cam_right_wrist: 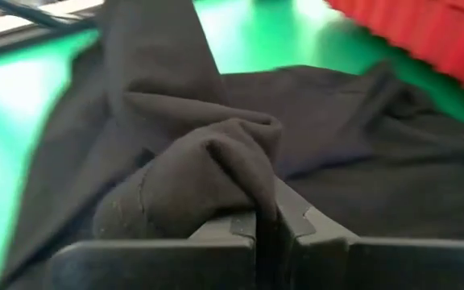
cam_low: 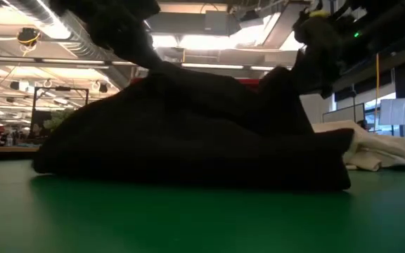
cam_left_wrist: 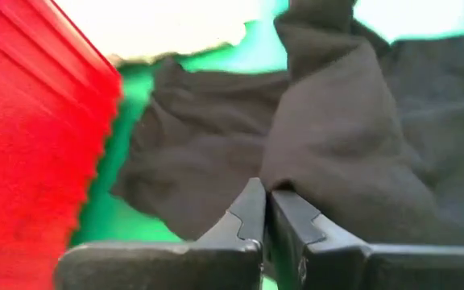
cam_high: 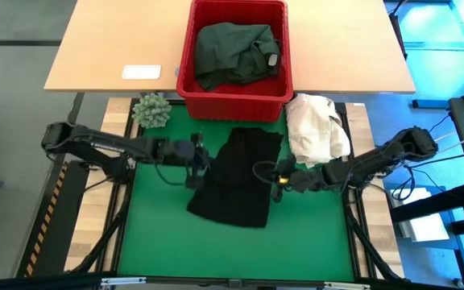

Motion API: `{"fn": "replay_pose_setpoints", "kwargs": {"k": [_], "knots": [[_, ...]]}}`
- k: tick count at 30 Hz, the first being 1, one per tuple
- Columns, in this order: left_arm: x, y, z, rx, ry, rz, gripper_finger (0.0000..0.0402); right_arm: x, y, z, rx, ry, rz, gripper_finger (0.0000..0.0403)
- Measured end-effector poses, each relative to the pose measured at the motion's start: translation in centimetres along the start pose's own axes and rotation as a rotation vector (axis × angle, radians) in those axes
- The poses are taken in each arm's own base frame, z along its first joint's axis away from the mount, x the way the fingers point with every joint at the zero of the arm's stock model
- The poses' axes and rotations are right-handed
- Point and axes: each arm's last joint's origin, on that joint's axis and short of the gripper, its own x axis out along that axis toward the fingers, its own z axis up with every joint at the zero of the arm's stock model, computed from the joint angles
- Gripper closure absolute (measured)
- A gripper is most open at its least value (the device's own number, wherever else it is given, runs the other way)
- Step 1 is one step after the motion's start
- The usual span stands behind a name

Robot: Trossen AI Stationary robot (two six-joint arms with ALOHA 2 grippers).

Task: Fold laundry
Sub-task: Fold the black shirt

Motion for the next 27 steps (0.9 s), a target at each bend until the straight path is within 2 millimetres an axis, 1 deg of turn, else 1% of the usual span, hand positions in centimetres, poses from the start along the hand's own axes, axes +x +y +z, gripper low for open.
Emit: {"fn": "replay_pose_setpoints", "kwargs": {"k": [5,8,10,13,16,20,23,27], "knots": [[0.6,3.6,-0.1,0.008,-0.065,0.041,0.0401,0.7,-1.7,0.3,0.004,0.019,-0.095,0.0401],[0.8,5.8,-0.7,-0.010,-0.062,0.065,0.0401,1.0,-3.0,0.2,0.018,0.048,-0.193,0.0401],[1.4,7.2,-1.4,-0.034,-0.040,0.078,0.0401,1.2,-4.2,0.0,0.032,0.081,-0.278,0.0401],[3.3,8.7,-3.0,-0.075,0.012,0.051,0.0401,1.6,-5.6,0.1,0.056,0.098,-0.360,0.0401],[5.8,9.7,-4.7,-0.107,0.041,0.013,0.0401,1.9,-6.9,0.3,0.076,0.124,-0.404,0.0401],[8.8,10.5,-6.6,-0.131,0.051,0.026,0.0401,2.7,-8.4,0.1,0.104,0.179,-0.423,0.0396],[9.9,10.9,-7.4,-0.156,0.054,0.050,0.0401,3.5,-9.2,-0.3,0.120,0.230,-0.423,0.0376],[10.0,11.2,-7.9,-0.182,0.107,0.141,0.0387,4.3,-9.7,-1.0,0.109,0.270,-0.451,0.0352]]}}
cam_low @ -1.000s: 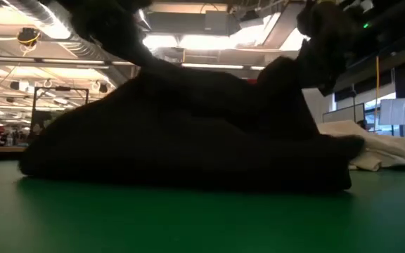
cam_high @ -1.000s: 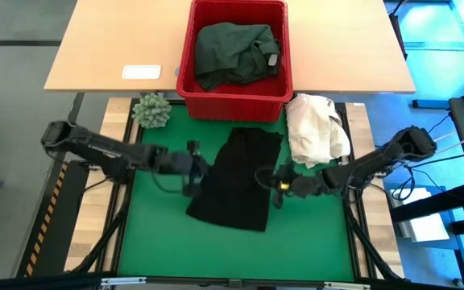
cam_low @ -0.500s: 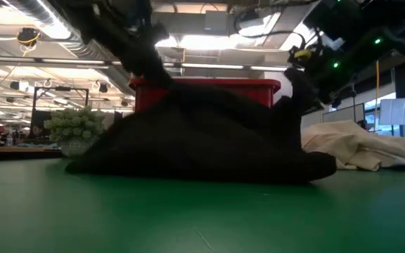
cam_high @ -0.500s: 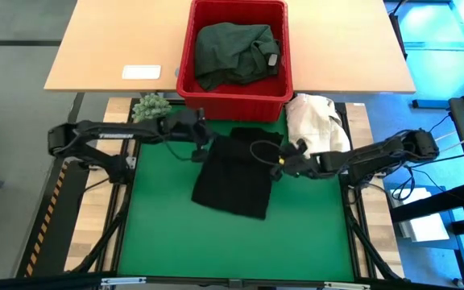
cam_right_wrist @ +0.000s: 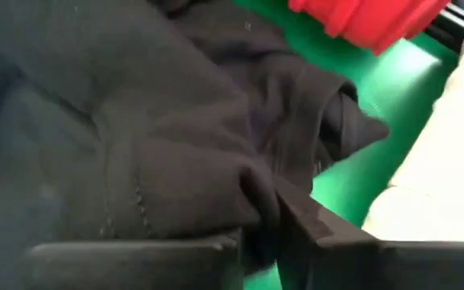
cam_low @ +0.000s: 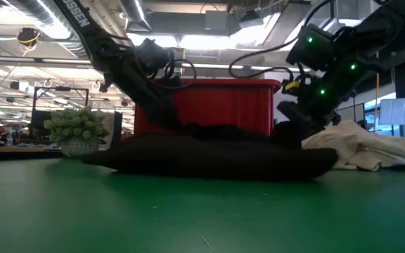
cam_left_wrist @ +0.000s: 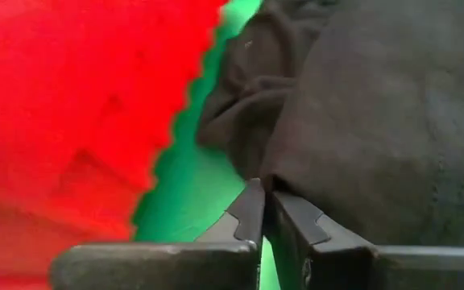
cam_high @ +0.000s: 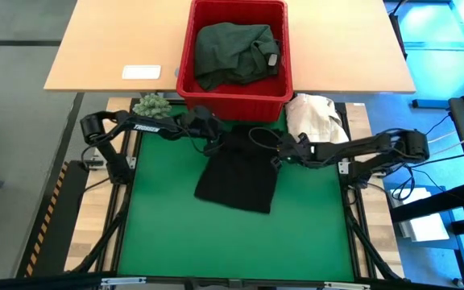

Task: Fold laundry
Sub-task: Fold the black shirt

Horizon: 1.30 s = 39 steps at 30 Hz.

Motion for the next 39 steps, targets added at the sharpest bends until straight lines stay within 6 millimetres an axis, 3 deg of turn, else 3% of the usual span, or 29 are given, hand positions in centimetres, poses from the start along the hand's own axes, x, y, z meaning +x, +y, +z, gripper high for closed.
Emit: {"fn": "replay_pose_setpoints", "kwargs": {"k": [13,17,21,24,30,39], "knots": [[-0.6,1.2,1.0,-0.021,0.034,0.178,0.0298,-0.8,-0.5,0.8,-0.045,-0.084,-0.085,0.0279],[-2.6,1.1,2.6,0.009,0.015,0.212,0.0292,-1.7,-0.8,1.4,-0.049,-0.123,-0.067,0.0271],[-5.2,-0.2,4.4,0.024,-0.055,0.155,0.0292,-3.0,-1.3,2.0,-0.045,-0.164,-0.048,0.0270],[-7.0,-2.2,5.4,-0.025,-0.101,0.009,0.0292,-3.8,-1.6,2.2,-0.040,-0.176,-0.041,0.0270],[-7.5,-9.5,5.4,0.084,-0.058,-0.166,0.0292,-4.4,-1.9,2.1,-0.044,-0.153,0.005,0.0270],[-6.2,-17.4,3.7,0.150,-0.026,-0.268,0.0292,-4.5,-1.6,2.0,-0.049,-0.117,0.099,0.0270]]}}
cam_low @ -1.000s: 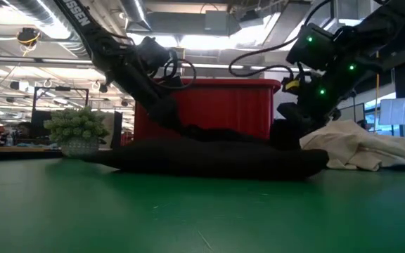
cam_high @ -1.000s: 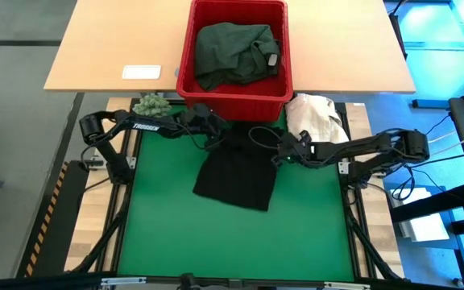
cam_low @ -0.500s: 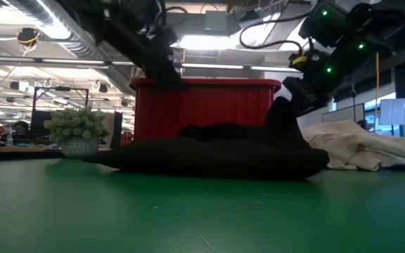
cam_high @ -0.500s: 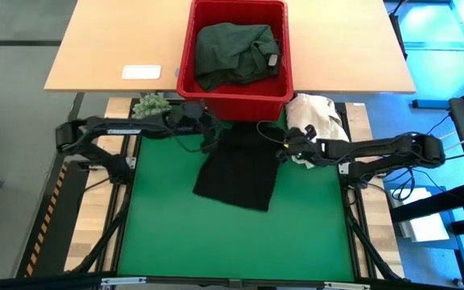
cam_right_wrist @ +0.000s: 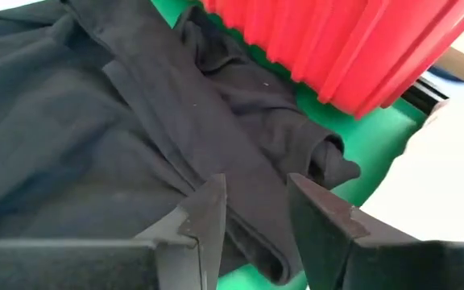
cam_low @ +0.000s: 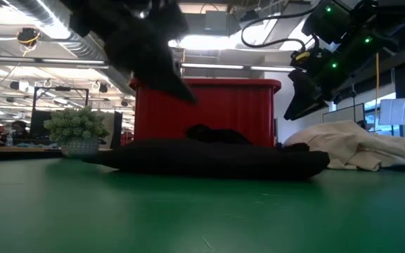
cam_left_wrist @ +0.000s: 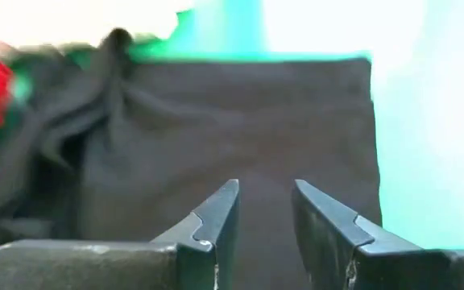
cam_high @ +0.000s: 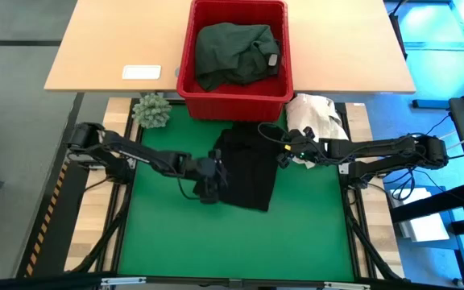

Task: Fold laundry
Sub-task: Fold the black shirt

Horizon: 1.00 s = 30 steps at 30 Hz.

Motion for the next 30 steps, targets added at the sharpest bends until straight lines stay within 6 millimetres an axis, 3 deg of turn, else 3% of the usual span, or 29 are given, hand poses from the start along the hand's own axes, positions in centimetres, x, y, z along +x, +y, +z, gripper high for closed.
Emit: {"fn": "replay_pose_setpoints", "kwargs": {"k": [3,7,14,19,24,30], "knots": [[1.4,-1.7,-1.2,-0.002,0.067,-0.025,0.0292,0.0,0.1,0.0,0.002,0.009,0.029,0.0270],[1.8,-3.4,-2.1,-0.015,0.120,-0.014,0.0292,-0.5,1.5,0.0,-0.004,0.019,0.223,0.0270],[0.4,-5.6,-1.9,0.021,0.093,0.058,0.0292,-2.9,7.3,-1.3,-0.109,-0.057,0.575,0.0270],[0.0,-5.5,-3.4,-0.004,0.230,0.142,0.0292,-3.6,10.8,-4.0,-0.156,-0.027,0.660,0.0270],[-0.3,-5.6,-4.1,-0.057,0.294,0.167,0.0292,-2.4,13.2,-7.1,-0.183,0.041,0.664,0.0282],[-0.4,-5.5,-4.5,-0.082,0.335,0.181,0.0292,0.0,14.4,-9.7,-0.177,0.156,0.615,0.0334]]}}
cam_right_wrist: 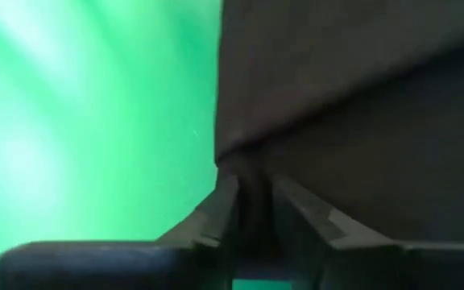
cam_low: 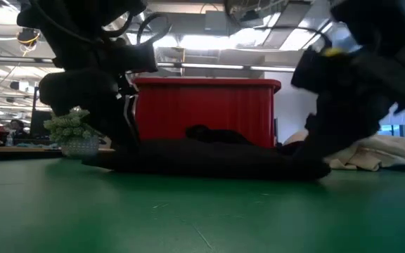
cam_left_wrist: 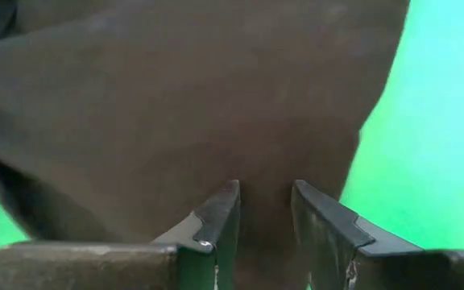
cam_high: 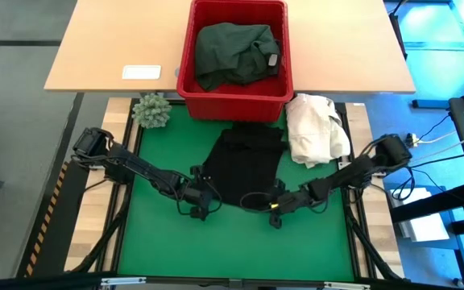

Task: Fold laundry
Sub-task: Fold the black shirt

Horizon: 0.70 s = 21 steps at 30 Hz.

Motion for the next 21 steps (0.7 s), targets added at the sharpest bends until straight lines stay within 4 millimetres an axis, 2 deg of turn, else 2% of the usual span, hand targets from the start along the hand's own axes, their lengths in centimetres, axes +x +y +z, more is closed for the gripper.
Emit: {"fn": "replay_pose_setpoints", "kwargs": {"k": [6,14,21], "knots": [[-0.1,0.5,-1.3,-0.028,0.118,0.065,0.0292,0.6,0.0,-0.4,0.021,0.070,0.012,0.0394],[0.3,0.8,-2.3,-0.066,0.147,0.095,0.0292,0.4,0.2,-0.5,0.042,0.121,0.079,0.0384],[0.5,0.8,-3.4,-0.094,0.172,0.116,0.0292,0.4,0.3,-0.7,0.052,0.159,0.119,0.0399]]}}
